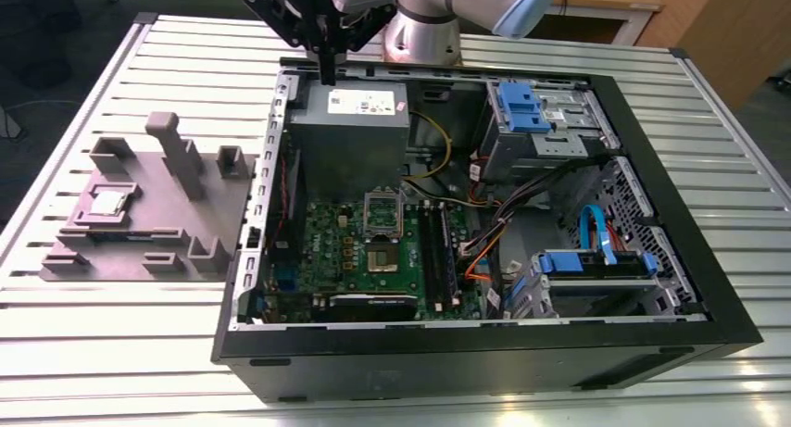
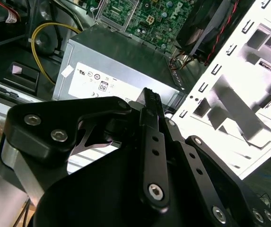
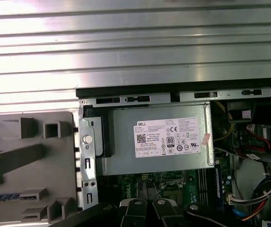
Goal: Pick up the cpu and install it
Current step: 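Reach for the cpu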
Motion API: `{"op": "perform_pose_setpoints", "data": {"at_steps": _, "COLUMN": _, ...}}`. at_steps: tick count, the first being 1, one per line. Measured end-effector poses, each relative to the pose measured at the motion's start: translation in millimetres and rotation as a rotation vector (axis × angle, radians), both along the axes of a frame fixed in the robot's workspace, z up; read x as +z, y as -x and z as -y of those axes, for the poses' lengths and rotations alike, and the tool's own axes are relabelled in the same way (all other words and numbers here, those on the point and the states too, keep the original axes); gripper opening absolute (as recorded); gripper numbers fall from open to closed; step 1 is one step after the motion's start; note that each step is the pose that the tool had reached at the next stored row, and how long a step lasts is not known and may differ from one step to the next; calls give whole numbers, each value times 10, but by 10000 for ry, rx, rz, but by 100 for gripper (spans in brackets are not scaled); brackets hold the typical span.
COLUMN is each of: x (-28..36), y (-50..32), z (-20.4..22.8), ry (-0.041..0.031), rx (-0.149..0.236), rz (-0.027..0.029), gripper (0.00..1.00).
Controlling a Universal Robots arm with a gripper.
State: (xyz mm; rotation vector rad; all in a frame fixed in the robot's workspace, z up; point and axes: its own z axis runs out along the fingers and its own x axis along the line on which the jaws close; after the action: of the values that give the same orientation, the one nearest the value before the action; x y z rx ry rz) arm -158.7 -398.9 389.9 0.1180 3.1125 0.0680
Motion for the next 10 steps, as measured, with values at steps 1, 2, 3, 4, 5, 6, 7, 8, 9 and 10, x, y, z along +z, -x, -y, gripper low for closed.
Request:
{"op": "perform_pose_setpoints", "data": {"at_steps": 1, "x": 0, "y": 4, "z": 0, "ry": -1, "rx": 0, "rz": 1, "gripper": 10}}
{"op": "perform_pose_setpoints", "data": {"at_steps": 2, "x": 0, "y": 8, "z": 0, "ry": 0, "rx": 0, "rz": 1, "gripper": 10}}
{"op": "perform_pose_setpoints", "data": {"at_steps": 3, "x": 0, "y": 12, "z": 0, "ry": 0, "rx": 0, "rz": 0, "gripper": 10}}
{"op": "perform_pose_setpoints", "data": {"at_steps": 4, "x": 0, "y": 16, "z": 0, "ry": 0, "rx": 0, "rz": 0, "gripper": 10}}
{"op": "perform_pose_setpoints", "data": {"at_steps": 5, "x": 0, "y": 18, "z": 0, "ry": 0, "rx": 1, "rz": 0, "gripper": 10}}
{"op": "perform_pose_setpoints", "data": {"at_steps": 6, "x": 0, "y": 19, "z": 0, "ry": 0, "rx": 1, "rz": 0, "gripper": 10}}
{"op": "perform_pose_setpoints", "data": {"at_steps": 7, "x": 0, "y": 22, "z": 0, "ry": 0, "rx": 1, "rz": 0, "gripper": 10}}
{"op": "perform_pose_setpoints", "data": {"at_steps": 8, "x": 0, "y": 25, "z": 0, "ry": 0, "rx": 0, "rz": 1, "gripper": 10}}
{"op": "perform_pose_setpoints", "data": {"at_steps": 9, "x": 0, "y": 29, "z": 0, "ry": 0, "rx": 0, "rz": 0, "gripper": 10}}
{"op": "perform_pose_setpoints", "data": {"at_steps": 10, "x": 0, "y": 32, "z": 0, "ry": 0, "rx": 0, "rz": 0, "gripper": 10}}
